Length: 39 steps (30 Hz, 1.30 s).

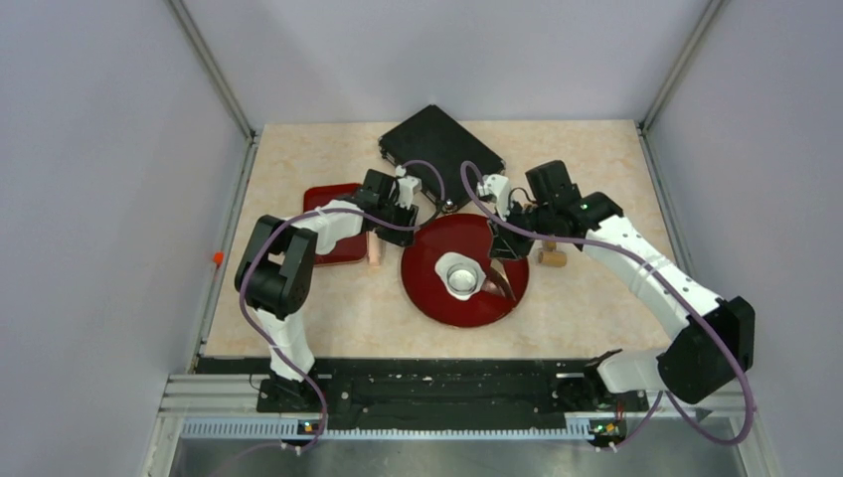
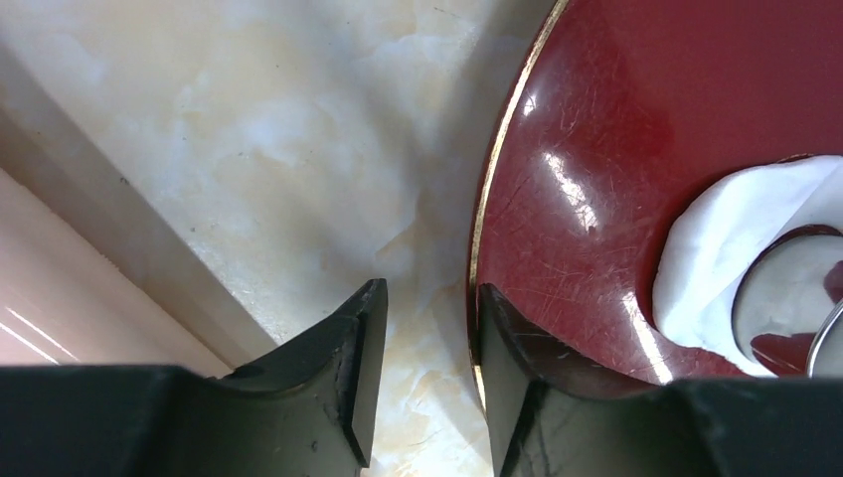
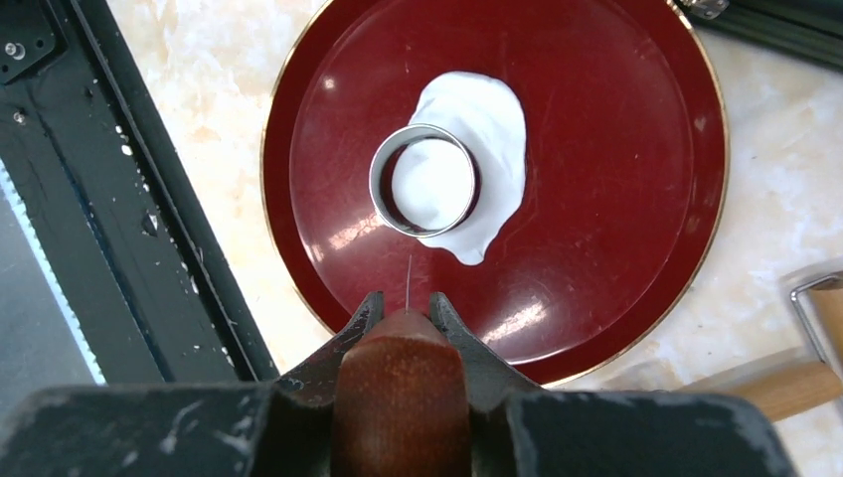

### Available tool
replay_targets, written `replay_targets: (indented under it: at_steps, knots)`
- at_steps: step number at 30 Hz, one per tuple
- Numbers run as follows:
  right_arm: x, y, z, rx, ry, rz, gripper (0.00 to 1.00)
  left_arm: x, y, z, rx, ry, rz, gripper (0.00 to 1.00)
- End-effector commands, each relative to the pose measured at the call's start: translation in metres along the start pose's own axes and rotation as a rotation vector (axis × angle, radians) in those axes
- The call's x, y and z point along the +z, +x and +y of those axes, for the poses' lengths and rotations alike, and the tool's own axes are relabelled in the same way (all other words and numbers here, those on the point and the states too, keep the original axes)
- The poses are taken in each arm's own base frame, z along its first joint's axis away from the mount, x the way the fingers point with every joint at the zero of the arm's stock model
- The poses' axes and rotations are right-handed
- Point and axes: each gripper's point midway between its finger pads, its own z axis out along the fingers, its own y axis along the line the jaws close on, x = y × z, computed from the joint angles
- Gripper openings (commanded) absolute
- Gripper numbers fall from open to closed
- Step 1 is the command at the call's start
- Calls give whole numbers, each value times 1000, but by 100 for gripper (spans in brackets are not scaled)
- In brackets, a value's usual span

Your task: Roll out the dumpling wrappers from the dough

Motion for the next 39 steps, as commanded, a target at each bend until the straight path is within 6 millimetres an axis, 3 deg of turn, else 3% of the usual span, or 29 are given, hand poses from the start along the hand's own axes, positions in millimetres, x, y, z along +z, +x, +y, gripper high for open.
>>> replay_targets:
  at_steps: [1,3,20,39]
  knots:
    - [2,-26,-4,20,-1,-52,0,1,-12,7,2,-35,-37,41]
    - [3,-27,-8,28,13,-52,0,1,-12,8,3,-39,-42,40]
    - [34,-37,-24,87,-23,-42,0,-3,-12,16,-39,-105,-92,0]
    - [46,-29,-26,108,-38,-14,0,-5,-13,19,-45,-121,-103,0]
